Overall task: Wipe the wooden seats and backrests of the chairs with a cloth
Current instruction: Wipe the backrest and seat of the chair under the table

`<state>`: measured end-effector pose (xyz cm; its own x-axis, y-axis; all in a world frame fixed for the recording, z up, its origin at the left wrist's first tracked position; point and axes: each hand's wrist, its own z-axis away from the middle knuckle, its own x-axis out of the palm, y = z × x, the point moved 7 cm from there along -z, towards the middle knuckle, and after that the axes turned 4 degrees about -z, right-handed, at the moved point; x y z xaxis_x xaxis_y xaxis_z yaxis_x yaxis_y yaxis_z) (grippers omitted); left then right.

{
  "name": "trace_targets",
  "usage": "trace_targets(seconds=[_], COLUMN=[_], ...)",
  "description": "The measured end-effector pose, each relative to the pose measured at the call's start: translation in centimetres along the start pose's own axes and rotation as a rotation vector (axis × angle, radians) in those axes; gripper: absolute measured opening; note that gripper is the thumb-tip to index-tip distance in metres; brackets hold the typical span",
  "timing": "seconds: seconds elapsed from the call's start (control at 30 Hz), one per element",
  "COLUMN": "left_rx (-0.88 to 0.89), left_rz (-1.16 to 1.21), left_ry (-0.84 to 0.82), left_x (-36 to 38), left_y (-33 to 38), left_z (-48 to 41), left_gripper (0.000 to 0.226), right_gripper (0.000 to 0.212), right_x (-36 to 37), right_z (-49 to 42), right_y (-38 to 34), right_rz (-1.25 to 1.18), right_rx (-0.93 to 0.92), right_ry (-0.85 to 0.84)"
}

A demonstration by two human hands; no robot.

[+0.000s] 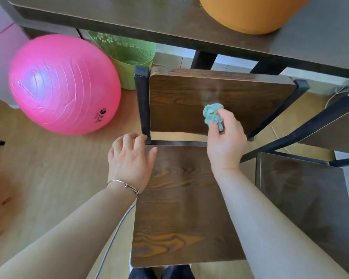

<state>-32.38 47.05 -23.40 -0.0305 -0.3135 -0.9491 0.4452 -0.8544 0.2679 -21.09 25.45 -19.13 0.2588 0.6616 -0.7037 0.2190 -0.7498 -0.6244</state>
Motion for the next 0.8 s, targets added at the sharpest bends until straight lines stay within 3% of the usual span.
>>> trace_targets(seconds=[0.13,0.3,0.63,0.8], left_rx=[0.02,0.047,-0.002,-0.046], left_rz=[0.005,-0.009,-0.045,-0.044], left_ry=[-0.043,-0.063,-0.066,-0.053], left_x=[1.9,2.9,2.5,1.9], left_y=[1.9,3.2,0.3,-2.0], left_z=[0.0,-0.1,-0.2,0.4], left_gripper=[0.05,0.052,0.05,0.049], right_gripper=[0.03,0.025,0.019,0.012], right_x=[-5.7,-5.9,4.1,9.8], right_z=[-2.5,-2.1,3.3,6.4], right_y=[6.9,10.1,2.6,-2.2], right_rz=[-0.036,-0.039,-0.305,-0.691], right_rx=[0.252,0.379,0.516,0.775], right_ry=[0.16,0.14,-0.138,-0.303])
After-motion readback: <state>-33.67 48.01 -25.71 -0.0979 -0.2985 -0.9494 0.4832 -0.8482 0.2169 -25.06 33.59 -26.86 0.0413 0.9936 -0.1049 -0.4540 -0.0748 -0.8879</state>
